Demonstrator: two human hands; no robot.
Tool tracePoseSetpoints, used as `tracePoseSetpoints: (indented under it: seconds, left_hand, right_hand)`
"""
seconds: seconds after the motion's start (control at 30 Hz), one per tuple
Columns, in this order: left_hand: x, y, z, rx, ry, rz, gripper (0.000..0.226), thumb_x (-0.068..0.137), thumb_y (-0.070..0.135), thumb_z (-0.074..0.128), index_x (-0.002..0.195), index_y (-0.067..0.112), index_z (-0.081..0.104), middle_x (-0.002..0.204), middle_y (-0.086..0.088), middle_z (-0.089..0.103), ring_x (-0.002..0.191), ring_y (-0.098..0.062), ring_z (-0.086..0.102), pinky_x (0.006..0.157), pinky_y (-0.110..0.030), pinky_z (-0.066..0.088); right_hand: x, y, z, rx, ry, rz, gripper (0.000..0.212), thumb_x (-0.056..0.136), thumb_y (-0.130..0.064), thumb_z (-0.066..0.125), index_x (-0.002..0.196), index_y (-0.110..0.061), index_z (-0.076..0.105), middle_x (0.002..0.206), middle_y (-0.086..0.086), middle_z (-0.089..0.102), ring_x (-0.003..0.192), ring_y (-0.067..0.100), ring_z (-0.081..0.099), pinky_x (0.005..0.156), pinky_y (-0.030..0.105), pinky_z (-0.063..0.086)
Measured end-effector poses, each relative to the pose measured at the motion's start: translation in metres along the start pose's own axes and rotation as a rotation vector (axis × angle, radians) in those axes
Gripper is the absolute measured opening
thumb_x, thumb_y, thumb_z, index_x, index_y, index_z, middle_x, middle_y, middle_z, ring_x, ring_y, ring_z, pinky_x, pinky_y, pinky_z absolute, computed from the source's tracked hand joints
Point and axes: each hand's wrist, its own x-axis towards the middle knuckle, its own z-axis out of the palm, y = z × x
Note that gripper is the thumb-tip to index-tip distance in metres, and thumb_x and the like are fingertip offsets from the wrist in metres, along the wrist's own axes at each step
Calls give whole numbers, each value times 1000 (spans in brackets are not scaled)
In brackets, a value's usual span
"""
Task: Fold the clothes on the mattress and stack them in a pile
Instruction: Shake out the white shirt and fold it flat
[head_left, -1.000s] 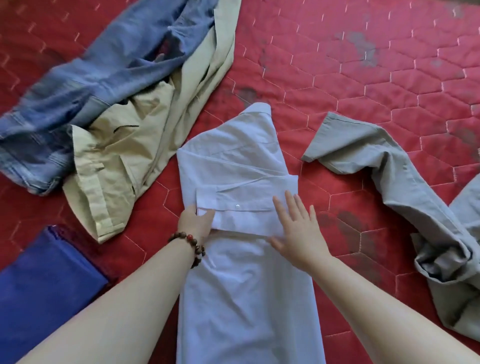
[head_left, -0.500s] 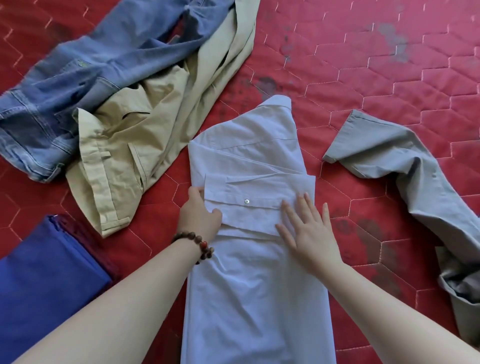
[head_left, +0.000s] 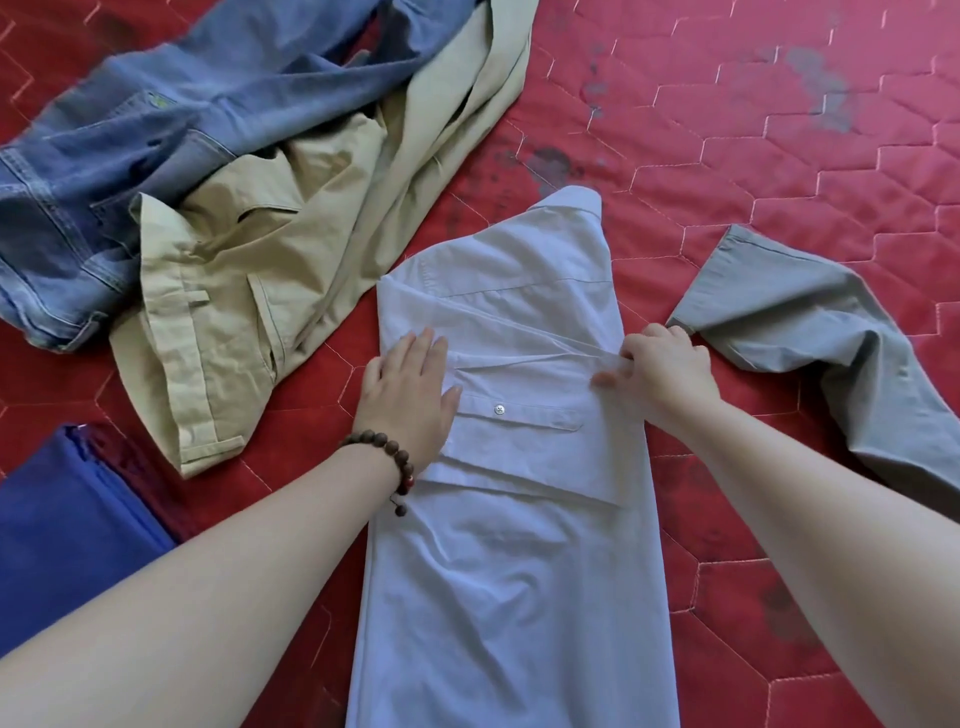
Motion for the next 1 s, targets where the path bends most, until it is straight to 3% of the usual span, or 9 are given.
tracePoseSetpoints:
  seconds: [0.17, 0.3, 0.4, 0.47, 0.57, 0.63, 0.7, 0.87, 1.0]
  left_hand:
    - [-12, 1, 13, -48, -18, -20, 68, 98, 49, 22, 154, 13, 4, 162, -3, 1, 149, -16, -4, 120, -36, 2]
    - [-30, -3, 13, -30, -72, -15, 85, 84, 68, -3, 148, 13, -15, 159, -4, -18, 146, -16, -19, 120, -35, -7]
    - [-47, -11, 11, -65, -152, 67, 103, 76, 83, 11, 146, 15, -23, 153, -5, -32, 143, -18, -28, 119, -35, -12]
    - [-58, -16, 9, -36, -200, 148, 104, 82, 76, 27, 146, 15, -27, 151, -8, -37, 141, -19, -32, 119, -34, -13]
    - [-69, -16, -1, -77, -139, 185, 89, 85, 30, 61, 151, 2, 10, 157, -24, 0, 148, -33, 1, 119, -44, 18]
    - [-70, -13, -4, -58, -12, 184, 76, 67, 8, 74, 137, -4, 47, 143, -30, 41, 133, -41, 41, 102, -50, 44]
    - [-68, -10, -6, -16, 64, 144, 69, 56, 7, 80, 122, 1, 63, 125, -24, 60, 112, -39, 60, 82, -46, 55]
    - [-63, -5, -10, -92, 87, -7, 64, 54, -2, 79, 115, 5, 66, 91, -16, 59, 62, -28, 58, 46, -32, 45]
    - [-66, -7, -11, -201, 71, -84, 56, 64, -11, 69, 118, 2, 63, 87, -17, 58, 47, -29, 52, 41, -30, 40]
  right_hand:
    - [1, 2, -6, 143, 253, -103, 26, 91, -34, 61, 83, -16, 44, 73, 2, 48, 83, 36, 54, 68, 37, 23]
    - [4, 2, 0, 346, 94, -20, 34, 83, -30, 70, 108, -14, 54, 100, 6, 54, 93, 28, 51, 72, 34, 32]
    - [-2, 7, 5, 620, 181, 106, 52, 78, -27, 77, 122, -17, 51, 100, 0, 54, 92, 18, 49, 76, 27, 33]
    - [-7, 11, 10, 697, 216, 180, 46, 78, -30, 78, 114, -16, 51, 85, -6, 55, 85, 17, 53, 72, 27, 34]
    - [-14, 12, 16, 665, 182, 221, 32, 81, -31, 74, 98, -16, 52, 82, -5, 57, 80, 16, 53, 65, 29, 32]
    - [-18, 10, 19, 647, 205, 205, 17, 83, -24, 68, 89, -16, 55, 80, -5, 60, 78, 16, 53, 63, 29, 30]
    - [-19, 5, 19, 670, 259, 189, 7, 83, -20, 64, 84, -18, 57, 74, -10, 59, 74, 15, 54, 63, 28, 32]
    - [-16, -8, 18, 735, 278, 207, 8, 85, -21, 64, 81, -18, 58, 70, -13, 56, 65, 4, 49, 54, 10, 35]
    - [-18, -7, 24, 760, 221, 276, 16, 86, -26, 66, 87, -14, 56, 76, -7, 55, 74, 14, 51, 60, 30, 34]
